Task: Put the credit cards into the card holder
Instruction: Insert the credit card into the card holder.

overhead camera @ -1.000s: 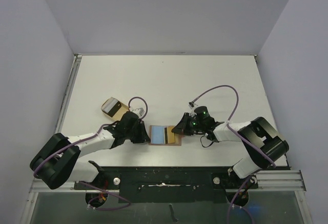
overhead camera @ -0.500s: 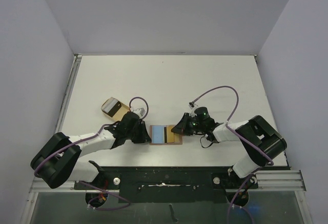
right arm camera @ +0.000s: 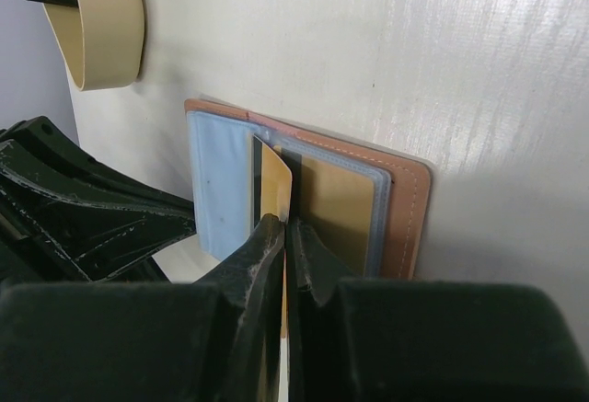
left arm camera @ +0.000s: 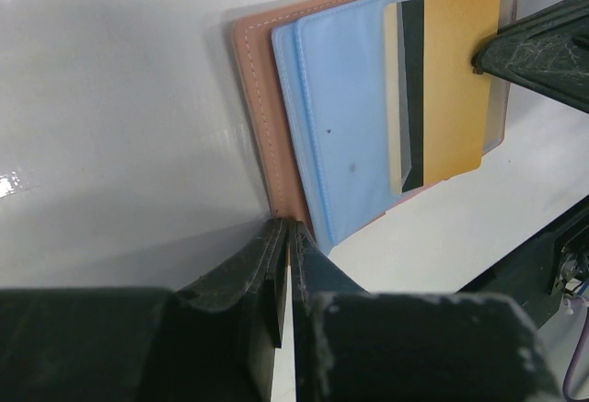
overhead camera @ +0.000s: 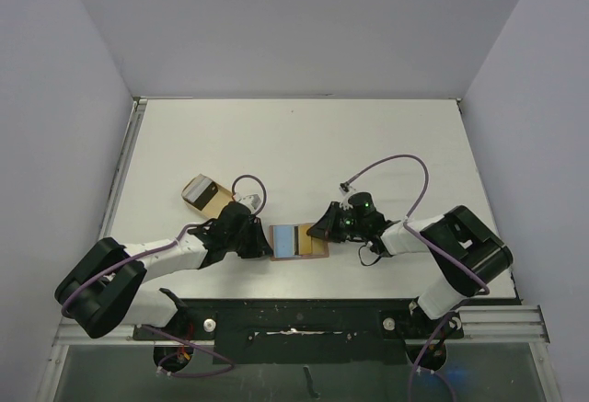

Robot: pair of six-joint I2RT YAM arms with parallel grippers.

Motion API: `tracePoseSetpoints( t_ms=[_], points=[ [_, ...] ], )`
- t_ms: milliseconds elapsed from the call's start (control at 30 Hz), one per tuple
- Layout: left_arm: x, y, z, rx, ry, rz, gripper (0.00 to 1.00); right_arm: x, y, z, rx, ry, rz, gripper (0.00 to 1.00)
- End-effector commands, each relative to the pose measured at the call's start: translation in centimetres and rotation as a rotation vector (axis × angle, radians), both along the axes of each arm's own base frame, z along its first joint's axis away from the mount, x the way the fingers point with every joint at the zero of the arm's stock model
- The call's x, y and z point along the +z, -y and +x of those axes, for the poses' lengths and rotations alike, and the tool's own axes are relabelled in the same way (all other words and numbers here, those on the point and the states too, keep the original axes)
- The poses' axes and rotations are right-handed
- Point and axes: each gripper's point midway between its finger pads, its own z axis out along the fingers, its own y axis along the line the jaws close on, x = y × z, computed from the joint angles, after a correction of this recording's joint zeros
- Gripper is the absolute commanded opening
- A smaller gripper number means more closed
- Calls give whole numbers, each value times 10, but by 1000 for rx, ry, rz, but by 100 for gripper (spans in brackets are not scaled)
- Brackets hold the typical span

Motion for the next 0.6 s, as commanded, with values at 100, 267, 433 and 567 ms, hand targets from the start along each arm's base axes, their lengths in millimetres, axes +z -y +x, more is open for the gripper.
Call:
tracePoseSetpoints(
  t_ms=[100,267,433,567],
  points=[
    [4,8,1,-13,16,-34,5,1,-10,6,6,42,-2,0],
    [5,9,1,-16,22,-40,5,2,-18,4,43,46,-2,1],
    [5,9,1,-18,22,-41,5,4,-25,5,43,50,-11,4],
    [7,9,2,-16,30,-39,5,4,-26,3,47,44,-28,14]
  ],
)
